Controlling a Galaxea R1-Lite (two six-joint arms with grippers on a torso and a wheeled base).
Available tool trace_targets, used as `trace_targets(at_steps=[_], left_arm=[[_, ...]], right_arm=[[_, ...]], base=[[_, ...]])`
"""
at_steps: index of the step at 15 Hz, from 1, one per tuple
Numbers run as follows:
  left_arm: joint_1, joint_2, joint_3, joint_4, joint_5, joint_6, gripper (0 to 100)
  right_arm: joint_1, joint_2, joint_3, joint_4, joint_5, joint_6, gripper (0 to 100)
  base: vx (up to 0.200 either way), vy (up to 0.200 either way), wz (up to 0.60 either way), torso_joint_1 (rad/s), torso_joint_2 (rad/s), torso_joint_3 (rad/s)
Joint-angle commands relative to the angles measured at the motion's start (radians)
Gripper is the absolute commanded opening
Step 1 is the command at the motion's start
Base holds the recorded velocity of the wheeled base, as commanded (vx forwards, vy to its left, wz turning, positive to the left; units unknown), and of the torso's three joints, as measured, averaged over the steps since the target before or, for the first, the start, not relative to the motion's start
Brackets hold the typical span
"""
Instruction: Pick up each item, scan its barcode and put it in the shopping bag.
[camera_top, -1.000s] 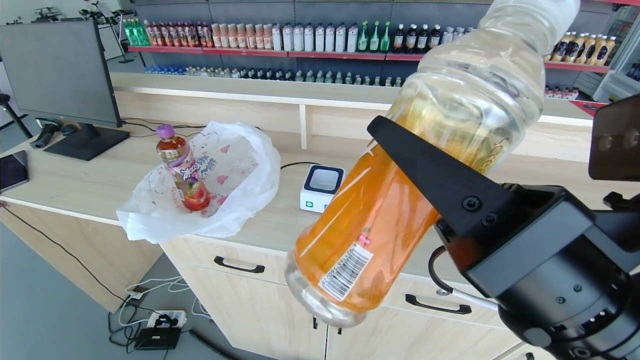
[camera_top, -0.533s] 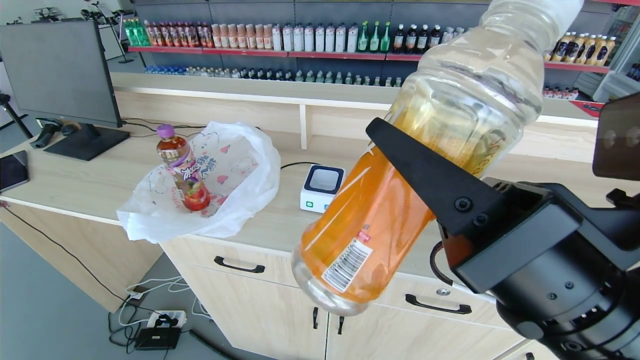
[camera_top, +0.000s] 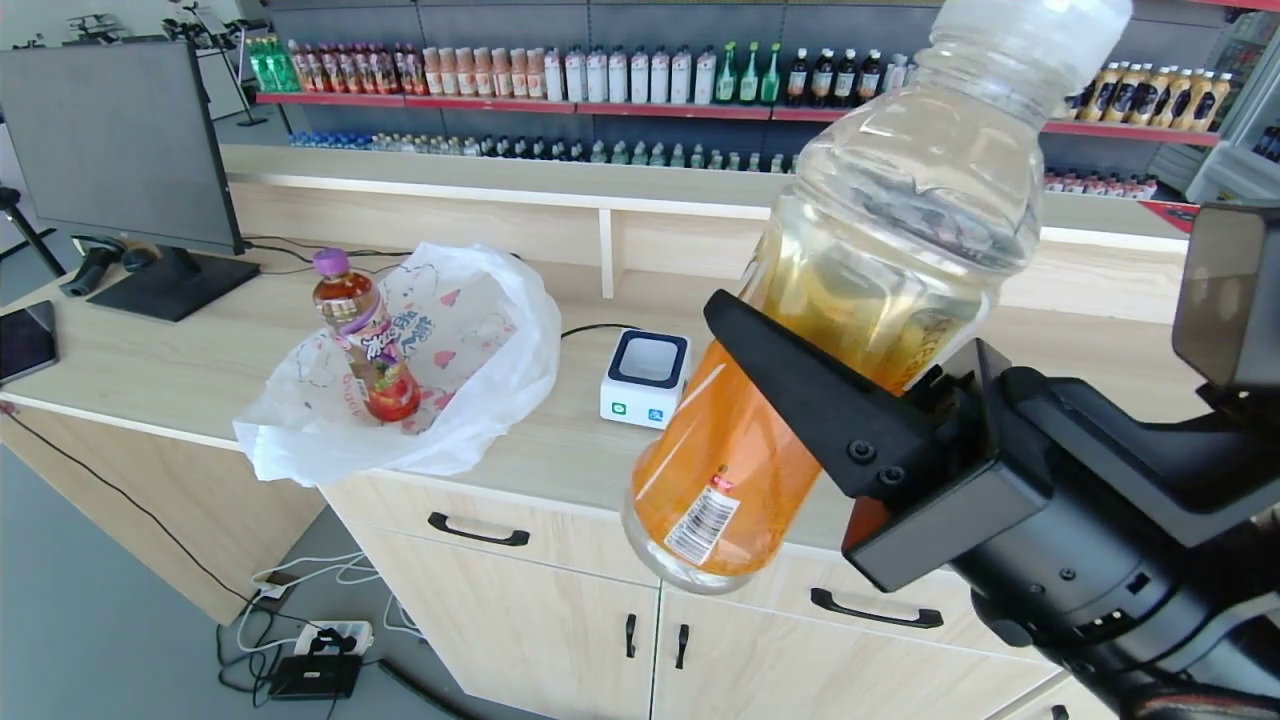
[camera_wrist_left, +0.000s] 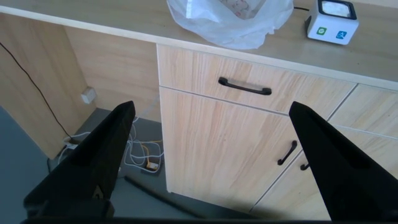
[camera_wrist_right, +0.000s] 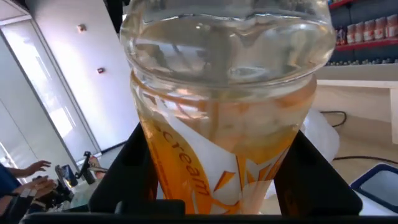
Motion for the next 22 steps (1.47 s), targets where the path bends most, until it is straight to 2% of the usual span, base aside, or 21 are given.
trace_targets(at_steps=[1,4,8,13,16,18,22], left_arm=[[0.001,0.000,0.000,0.000,0.000,-0.001,100],[0.001,0.000,0.000,0.000,0.000,-0.001,100],[0.001,0.000,0.000,0.000,0.000,0.001,100],[0.001,0.000,0.000,0.000,0.000,0.001,100],[0.001,0.000,0.000,0.000,0.000,-0.001,100],[0.001,0.000,0.000,0.000,0.000,-0.001,100],[0.001,0.000,0.000,0.000,0.000,-0.002,100]], right_arm=[[-0.048,0.016,0.027,-0.003,-0.001,-0.066,0],[-0.172,0.033,0.028,-0.003,0.016,-0.170,0],[-0.345,0.025,0.081,-0.003,0.018,-0.195,0],[-0.684,0.047,0.073,-0.003,0.018,-0.204,0],[-0.764,0.042,0.091,-0.003,0.018,-0.202,0],[-0.780,0.027,0.128,-0.003,0.016,-0.202,0],[-0.841,0.064,0.111,-0.003,0.016,-0.199,0]], base=[[0.000,0.000,0.00,0.000,0.00,0.000],[0.000,0.000,0.00,0.000,0.00,0.000],[0.000,0.000,0.00,0.000,0.00,0.000],[0.000,0.000,0.00,0.000,0.00,0.000],[0.000,0.000,0.00,0.000,0.00,0.000],[0.000,0.000,0.00,0.000,0.00,0.000],[-0.050,0.000,0.00,0.001,0.00,-0.001]])
